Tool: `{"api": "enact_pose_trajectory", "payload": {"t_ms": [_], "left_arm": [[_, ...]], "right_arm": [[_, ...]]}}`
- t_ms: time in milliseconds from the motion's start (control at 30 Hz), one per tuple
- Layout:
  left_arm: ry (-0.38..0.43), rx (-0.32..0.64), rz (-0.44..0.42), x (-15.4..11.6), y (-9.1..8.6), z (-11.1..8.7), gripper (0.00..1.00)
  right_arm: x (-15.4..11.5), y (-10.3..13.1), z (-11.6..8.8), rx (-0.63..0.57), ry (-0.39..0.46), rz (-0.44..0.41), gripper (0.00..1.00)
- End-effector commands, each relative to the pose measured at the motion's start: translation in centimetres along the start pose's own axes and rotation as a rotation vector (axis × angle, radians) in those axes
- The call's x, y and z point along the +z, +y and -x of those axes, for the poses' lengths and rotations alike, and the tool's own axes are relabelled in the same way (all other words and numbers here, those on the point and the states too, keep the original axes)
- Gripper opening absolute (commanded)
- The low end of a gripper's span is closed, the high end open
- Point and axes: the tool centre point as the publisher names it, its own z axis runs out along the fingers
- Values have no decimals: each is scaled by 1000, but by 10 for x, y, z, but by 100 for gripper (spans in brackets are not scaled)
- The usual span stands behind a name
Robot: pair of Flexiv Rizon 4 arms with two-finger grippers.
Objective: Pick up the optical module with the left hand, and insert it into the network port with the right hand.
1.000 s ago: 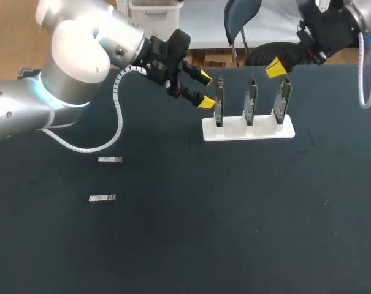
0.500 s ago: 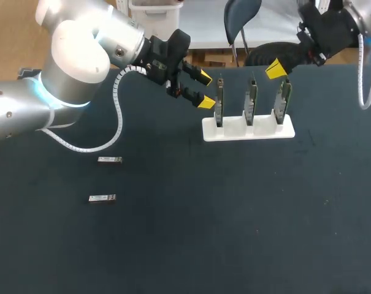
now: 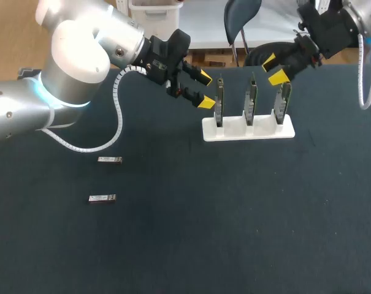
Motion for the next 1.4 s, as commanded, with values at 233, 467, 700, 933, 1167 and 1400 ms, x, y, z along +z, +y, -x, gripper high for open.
{"api": "enact_pose_trajectory", "payload": {"t_ms": [233,467,700,933,1167,1400], "left_arm": [[6,-2,-5,0,2,1,100],[25,23,5,-5,-1,0,100],[83,8,46,-23,-8,-19,100],[155,-21,98,-52,-20,-46,100],[268,2,127,-85,-42,-77,100],[380,-12,137,-116,-65,-115,100]], "right_arm": [[1,2,0,-2,0,-6,100],[1,2,0,-2,0,-6,100],[1,2,0,-2,0,-6,100],[1,2,0,-2,0,-6,100],[1,2,0,-2,0,-6,100],[1,2,0,-2,0,-6,100]]}}
